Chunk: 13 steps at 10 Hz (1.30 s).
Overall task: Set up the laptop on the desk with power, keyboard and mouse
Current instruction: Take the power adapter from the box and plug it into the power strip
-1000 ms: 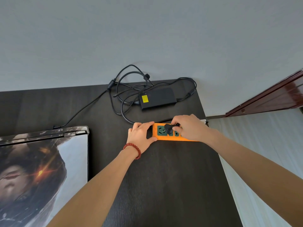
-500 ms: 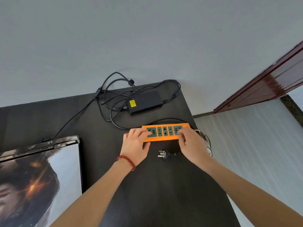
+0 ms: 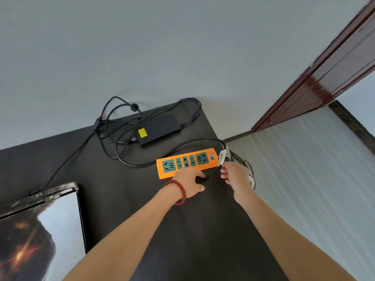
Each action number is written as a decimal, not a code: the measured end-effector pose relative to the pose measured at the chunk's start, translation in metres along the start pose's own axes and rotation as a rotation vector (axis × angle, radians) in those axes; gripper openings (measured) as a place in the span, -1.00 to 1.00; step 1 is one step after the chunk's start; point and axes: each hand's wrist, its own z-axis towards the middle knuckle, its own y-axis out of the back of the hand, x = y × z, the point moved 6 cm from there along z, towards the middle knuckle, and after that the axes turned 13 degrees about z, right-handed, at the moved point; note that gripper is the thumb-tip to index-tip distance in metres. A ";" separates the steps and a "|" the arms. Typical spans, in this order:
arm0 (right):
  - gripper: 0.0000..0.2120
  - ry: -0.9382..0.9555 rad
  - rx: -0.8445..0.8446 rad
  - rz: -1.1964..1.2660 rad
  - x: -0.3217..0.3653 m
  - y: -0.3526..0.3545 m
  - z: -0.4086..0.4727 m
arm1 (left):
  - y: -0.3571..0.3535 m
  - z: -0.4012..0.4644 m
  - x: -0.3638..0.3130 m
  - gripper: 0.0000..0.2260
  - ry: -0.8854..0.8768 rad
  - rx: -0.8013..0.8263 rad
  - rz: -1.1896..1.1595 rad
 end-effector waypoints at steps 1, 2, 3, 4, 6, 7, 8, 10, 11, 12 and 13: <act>-0.78 0.305 0.118 0.035 0.042 -0.017 -0.011 | 0.039 -0.002 0.019 -0.69 0.016 -0.069 -0.322; -0.77 0.454 0.240 -0.133 0.055 -0.045 -0.011 | 0.074 -0.007 0.059 -0.76 0.122 -0.256 -0.577; -0.72 0.582 0.365 -0.470 0.041 -0.071 -0.006 | 0.080 -0.018 0.104 -0.83 0.293 -0.442 -0.679; -0.64 0.792 0.441 -0.925 0.017 -0.087 0.003 | 0.060 -0.028 0.130 -0.82 0.449 -0.503 -0.850; -0.52 1.000 0.470 -1.245 -0.007 -0.094 0.013 | 0.028 -0.035 0.144 -0.89 0.560 -0.596 -1.027; -0.53 1.011 0.445 -1.238 -0.009 -0.095 0.013 | 0.022 -0.036 0.143 -0.89 0.588 -0.617 -1.062; -0.53 1.006 0.413 -1.207 -0.011 -0.097 0.012 | 0.020 -0.034 0.136 -0.88 0.566 -0.626 -1.072; -0.52 0.991 0.423 -1.193 -0.011 -0.098 0.013 | 0.023 -0.033 0.125 -0.90 0.605 -0.674 -0.888; -0.52 0.999 0.417 -1.192 -0.012 -0.098 0.013 | 0.027 -0.033 0.113 -0.85 0.553 -0.711 -0.726; -0.52 0.994 0.418 -1.191 -0.012 -0.098 0.013 | 0.026 -0.036 0.106 -0.83 0.582 -0.767 -0.638; -0.52 0.988 0.420 -1.186 -0.013 -0.098 0.014 | 0.022 -0.038 0.104 -0.75 0.640 -0.808 -0.639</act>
